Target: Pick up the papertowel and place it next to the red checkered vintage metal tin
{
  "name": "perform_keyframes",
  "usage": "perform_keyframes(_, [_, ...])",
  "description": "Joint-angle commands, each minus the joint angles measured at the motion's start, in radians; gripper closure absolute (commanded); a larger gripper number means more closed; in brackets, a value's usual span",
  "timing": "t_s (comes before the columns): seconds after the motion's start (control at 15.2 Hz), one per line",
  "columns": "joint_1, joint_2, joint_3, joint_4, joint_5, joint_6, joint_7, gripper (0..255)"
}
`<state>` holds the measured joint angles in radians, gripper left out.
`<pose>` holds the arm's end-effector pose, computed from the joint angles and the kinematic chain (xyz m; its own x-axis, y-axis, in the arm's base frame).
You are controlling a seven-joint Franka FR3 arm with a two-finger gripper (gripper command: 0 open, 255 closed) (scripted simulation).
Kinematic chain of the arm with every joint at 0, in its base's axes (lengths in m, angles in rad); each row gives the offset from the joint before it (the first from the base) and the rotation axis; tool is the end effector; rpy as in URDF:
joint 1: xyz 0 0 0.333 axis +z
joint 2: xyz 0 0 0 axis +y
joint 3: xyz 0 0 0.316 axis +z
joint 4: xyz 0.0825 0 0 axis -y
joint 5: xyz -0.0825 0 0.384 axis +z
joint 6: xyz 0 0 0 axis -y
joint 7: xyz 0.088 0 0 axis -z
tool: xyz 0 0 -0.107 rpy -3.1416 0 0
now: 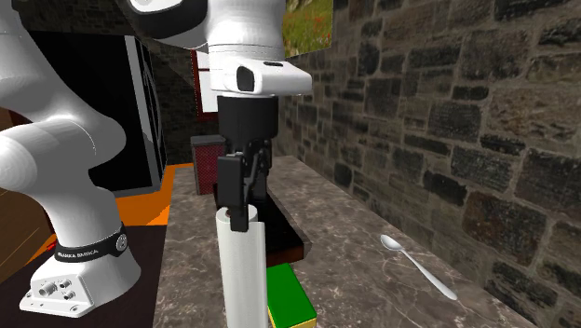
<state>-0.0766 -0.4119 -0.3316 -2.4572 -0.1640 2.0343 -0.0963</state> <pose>0.3791 -0.1770 0.4358 0.9779 -0.2071 -0.0278 -0.2068 -0.9783 0.0113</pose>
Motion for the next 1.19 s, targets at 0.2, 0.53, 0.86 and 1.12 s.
perform_keyframes(0.2, [0.0,0.025,-0.009,-0.041,-0.001,0.066,-0.001,0])
perform_keyframes(0.53, [0.0,0.025,-0.009,-0.041,-0.001,0.066,-0.001,0])
perform_keyframes(0.86, [0.0,0.025,-0.009,-0.041,-0.001,0.066,-0.001,255])
perform_keyframes(1.12, [0.0,0.025,-0.009,-0.041,-0.001,0.066,-0.001,255])
